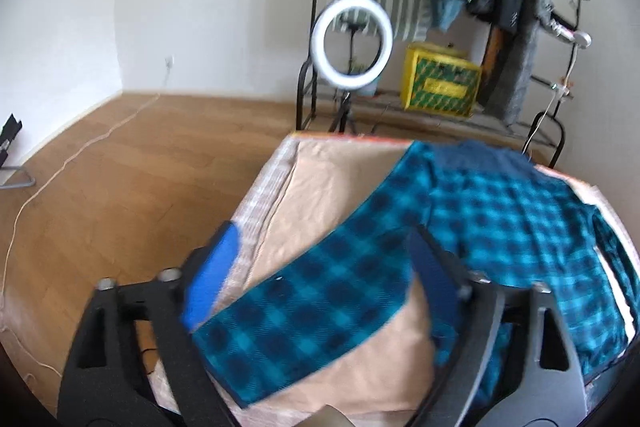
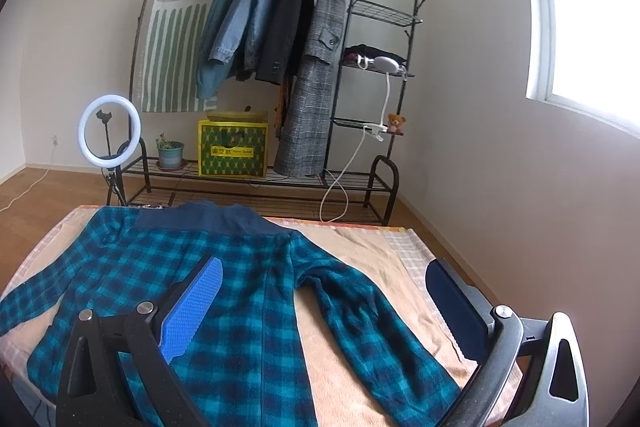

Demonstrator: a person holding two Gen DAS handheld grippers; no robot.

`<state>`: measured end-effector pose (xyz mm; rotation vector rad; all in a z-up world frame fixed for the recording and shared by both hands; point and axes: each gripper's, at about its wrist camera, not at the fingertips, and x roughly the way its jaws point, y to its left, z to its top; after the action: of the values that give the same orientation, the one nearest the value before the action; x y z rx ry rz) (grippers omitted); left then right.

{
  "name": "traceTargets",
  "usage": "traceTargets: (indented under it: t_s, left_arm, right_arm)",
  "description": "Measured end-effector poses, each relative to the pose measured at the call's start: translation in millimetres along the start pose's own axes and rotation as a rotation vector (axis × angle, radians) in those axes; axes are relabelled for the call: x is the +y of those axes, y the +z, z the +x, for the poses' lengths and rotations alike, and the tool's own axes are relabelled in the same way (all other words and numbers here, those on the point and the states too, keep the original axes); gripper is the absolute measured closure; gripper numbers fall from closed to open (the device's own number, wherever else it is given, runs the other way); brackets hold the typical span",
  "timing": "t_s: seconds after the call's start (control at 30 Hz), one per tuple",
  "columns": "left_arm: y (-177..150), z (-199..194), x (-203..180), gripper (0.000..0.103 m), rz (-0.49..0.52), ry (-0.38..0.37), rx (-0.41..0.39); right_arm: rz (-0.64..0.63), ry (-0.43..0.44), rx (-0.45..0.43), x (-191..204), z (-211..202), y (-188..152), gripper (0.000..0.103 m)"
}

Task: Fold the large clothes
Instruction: 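Lower the left gripper onto the plaid shirt's side edge and close it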

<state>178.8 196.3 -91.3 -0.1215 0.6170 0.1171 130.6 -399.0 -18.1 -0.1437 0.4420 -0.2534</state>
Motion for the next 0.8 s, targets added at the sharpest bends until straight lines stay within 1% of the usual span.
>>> traceTargets:
  t_s: [0.03,0.07,0.1,0.13,0.17,0.2,0.27,0.3,0.37,0.43,0.5,0.63,0.7,0.8]
  left_arm:
    - [1,14,7,0.034,-0.002,0.0,0.031]
    - [2,28,14,0.043,-0.01,-0.002,0.064]
    - [1,35,18,0.054,-0.018,-0.014,0.082]
    - [1,49,25,0.06,-0.038,-0.044,0.114]
    - [0,58,30,0.066,-0.054,-0.058,0.141]
    - [-3,70,35,0.066,-0.072,-0.08,0.177]
    - [-6,84,38,0.066,-0.074,-0.133,0.215]
    - [-9,93,40,0.066,-0.068,-0.142,0.247]
    - [-15,106,45,0.066,-0.078,-0.134,0.3]
    - [-22,119,49,0.066,-0.099,-0.15,0.35]
    - [-29,133,61,0.066,-0.12,-0.136,0.391]
    - [-45,158,90,0.066,-0.208,-0.173,0.454]
    - [-52,170,100,0.066,-0.242,-0.204,0.492]
    - [-56,181,103,0.066,-0.241,-0.188,0.514]
  right_arm:
    - [-0.004,0.009,0.001,5,2,3,0.001]
    - [-0.004,0.018,0.002,8,4,5,0.001]
    - [-0.003,0.028,0.003,12,5,7,0.001]
    - [-0.002,0.044,0.004,17,6,9,0.001]
    - [-0.005,0.07,0.008,25,7,12,0.001]
    - [-0.006,0.09,0.012,31,8,14,0.002]
    - [-0.009,0.143,0.021,49,10,19,0.002]
    - [-0.009,0.165,0.026,56,10,20,0.002]
    - [0.0,0.235,0.04,76,11,22,0.002]
    - [0.003,0.295,0.054,95,12,23,0.002]
    - [-0.012,0.363,0.066,120,13,23,0.002]
    - [-0.049,0.454,0.083,159,11,14,0.003]
    - [-0.059,0.484,0.097,170,12,10,0.003]
    - [-0.039,0.551,0.123,185,13,5,0.003]
